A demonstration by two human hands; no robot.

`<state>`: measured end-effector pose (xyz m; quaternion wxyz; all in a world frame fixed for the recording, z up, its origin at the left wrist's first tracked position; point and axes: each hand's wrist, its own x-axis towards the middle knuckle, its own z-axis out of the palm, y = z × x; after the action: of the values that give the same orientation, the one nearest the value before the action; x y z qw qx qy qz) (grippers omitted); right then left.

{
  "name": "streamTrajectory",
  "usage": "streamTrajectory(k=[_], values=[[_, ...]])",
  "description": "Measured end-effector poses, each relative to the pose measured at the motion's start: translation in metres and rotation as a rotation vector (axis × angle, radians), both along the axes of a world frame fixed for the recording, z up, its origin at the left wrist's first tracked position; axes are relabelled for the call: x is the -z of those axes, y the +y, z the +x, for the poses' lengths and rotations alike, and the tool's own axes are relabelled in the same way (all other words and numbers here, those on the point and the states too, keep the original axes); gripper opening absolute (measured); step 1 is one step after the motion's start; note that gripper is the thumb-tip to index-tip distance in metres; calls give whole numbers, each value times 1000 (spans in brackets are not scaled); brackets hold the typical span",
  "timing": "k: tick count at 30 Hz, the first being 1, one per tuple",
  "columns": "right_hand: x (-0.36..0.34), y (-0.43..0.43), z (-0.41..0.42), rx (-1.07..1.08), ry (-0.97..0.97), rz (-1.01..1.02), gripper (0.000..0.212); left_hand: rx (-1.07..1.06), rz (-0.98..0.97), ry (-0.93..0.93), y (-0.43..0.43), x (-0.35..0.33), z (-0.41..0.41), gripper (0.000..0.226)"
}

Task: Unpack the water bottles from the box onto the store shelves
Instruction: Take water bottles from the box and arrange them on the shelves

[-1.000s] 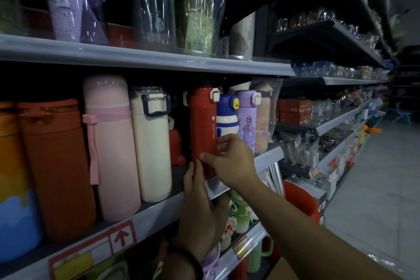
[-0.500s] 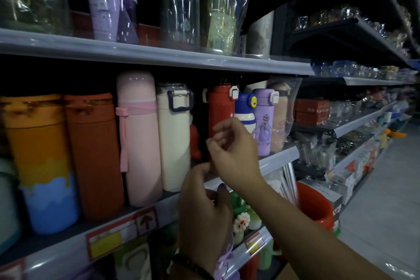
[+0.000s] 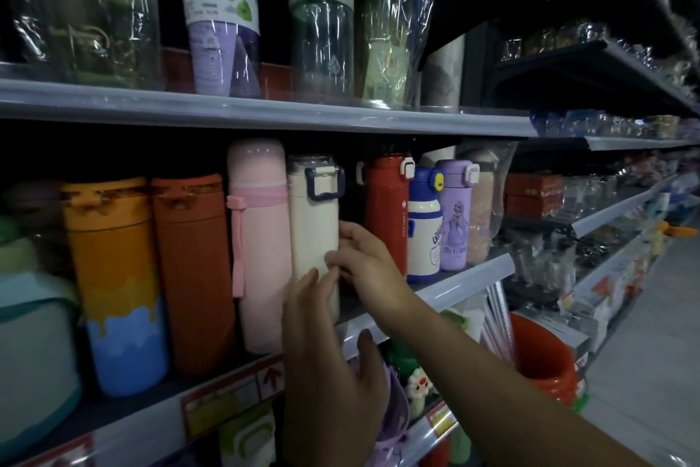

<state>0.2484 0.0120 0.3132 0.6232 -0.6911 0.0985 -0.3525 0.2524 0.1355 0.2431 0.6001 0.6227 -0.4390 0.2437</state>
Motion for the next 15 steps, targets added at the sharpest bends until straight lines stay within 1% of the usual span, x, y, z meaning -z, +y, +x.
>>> streamTrajectory(k=[4, 7, 10, 13, 15], values=[[3, 1, -1, -3, 8, -44, 38, 12, 30, 16, 0, 2, 0, 92], [3, 3, -1, 37, -2, -67, 39, 43, 21, 17, 2, -2, -1, 88], [3, 5, -2, 78, -16, -66, 44, 51, 13, 59, 3, -3, -1, 84], [2, 7, -2, 137, 39, -139, 39, 39, 36, 84, 1, 1, 2, 83], [1, 6, -2, 216, 64, -197, 39, 39, 65, 102, -1, 5, 5, 85]])
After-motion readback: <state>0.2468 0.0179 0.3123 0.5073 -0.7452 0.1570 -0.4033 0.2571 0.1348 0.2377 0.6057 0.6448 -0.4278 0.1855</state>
